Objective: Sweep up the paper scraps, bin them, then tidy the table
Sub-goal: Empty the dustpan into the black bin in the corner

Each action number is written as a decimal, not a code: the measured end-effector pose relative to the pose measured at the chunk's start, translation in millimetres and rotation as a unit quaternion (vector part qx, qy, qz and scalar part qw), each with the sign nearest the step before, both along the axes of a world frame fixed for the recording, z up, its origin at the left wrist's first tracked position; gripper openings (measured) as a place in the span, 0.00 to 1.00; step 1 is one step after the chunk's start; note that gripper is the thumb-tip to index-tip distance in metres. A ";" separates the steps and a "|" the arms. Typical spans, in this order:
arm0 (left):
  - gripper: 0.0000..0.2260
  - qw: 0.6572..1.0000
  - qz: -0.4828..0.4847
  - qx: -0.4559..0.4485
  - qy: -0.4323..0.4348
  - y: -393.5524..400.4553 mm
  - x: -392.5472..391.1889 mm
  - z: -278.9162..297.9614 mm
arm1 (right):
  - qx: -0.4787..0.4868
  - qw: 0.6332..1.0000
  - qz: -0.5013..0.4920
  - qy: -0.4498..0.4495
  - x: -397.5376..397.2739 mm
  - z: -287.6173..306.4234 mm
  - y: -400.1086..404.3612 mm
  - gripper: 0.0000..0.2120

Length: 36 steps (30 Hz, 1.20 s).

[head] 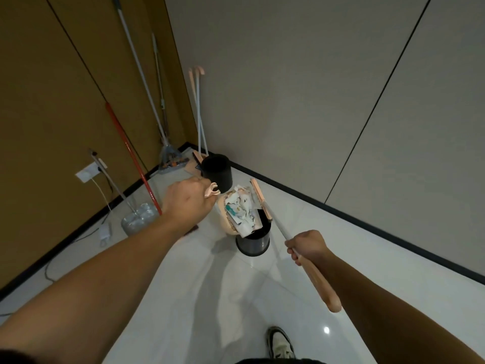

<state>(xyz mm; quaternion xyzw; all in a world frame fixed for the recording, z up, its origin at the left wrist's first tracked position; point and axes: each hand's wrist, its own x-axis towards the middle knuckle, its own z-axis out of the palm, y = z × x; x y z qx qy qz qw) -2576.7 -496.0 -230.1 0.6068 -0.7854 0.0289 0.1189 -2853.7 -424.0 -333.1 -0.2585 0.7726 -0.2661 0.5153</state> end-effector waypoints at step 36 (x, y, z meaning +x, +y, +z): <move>0.07 0.991 -0.091 -0.069 -0.071 -8.0 7.6 2.2 | 0.071 0.994 0.045 0.077 2.7 3.2 43.0 0.05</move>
